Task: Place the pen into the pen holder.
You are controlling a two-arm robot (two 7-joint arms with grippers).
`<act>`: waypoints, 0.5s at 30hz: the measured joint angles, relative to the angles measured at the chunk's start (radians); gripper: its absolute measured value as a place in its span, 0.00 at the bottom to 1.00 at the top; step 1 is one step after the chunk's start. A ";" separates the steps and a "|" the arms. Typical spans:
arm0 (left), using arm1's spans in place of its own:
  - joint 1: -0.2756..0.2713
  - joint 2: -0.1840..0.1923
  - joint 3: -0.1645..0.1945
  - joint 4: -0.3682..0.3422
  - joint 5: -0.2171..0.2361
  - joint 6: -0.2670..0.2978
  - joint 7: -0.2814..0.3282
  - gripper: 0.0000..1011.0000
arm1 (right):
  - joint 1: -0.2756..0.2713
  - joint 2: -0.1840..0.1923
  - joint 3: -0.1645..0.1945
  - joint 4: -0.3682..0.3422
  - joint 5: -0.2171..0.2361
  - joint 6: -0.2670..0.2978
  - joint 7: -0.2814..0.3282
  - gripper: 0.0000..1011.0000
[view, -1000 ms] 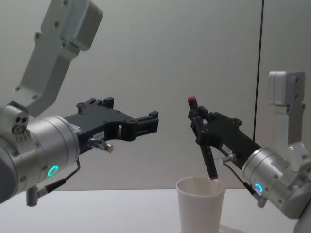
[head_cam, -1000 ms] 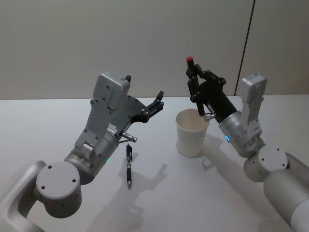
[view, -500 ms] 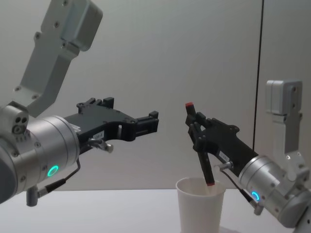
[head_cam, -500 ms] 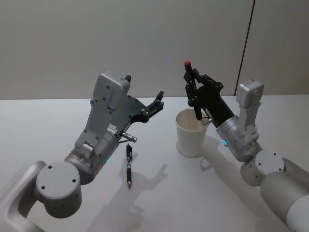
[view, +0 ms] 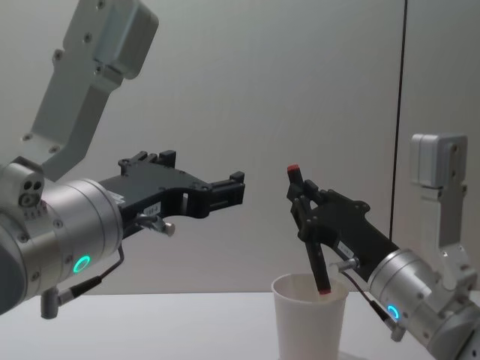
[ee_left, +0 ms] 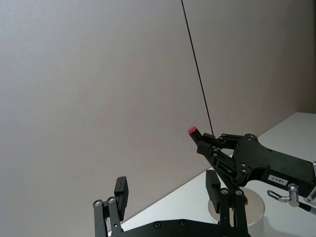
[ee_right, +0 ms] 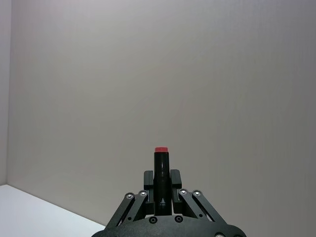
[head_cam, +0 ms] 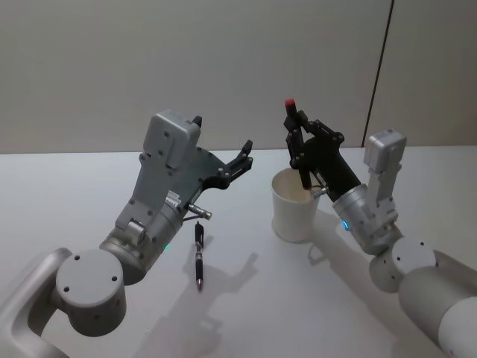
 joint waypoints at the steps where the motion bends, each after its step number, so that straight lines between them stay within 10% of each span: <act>1: 0.000 0.000 0.000 0.000 0.000 0.000 0.000 0.99 | 0.001 -0.001 0.001 0.004 0.000 -0.002 0.001 0.18; 15: 0.000 0.000 0.000 0.000 0.000 0.000 0.000 0.99 | 0.015 -0.009 0.009 0.058 0.000 -0.032 0.008 0.18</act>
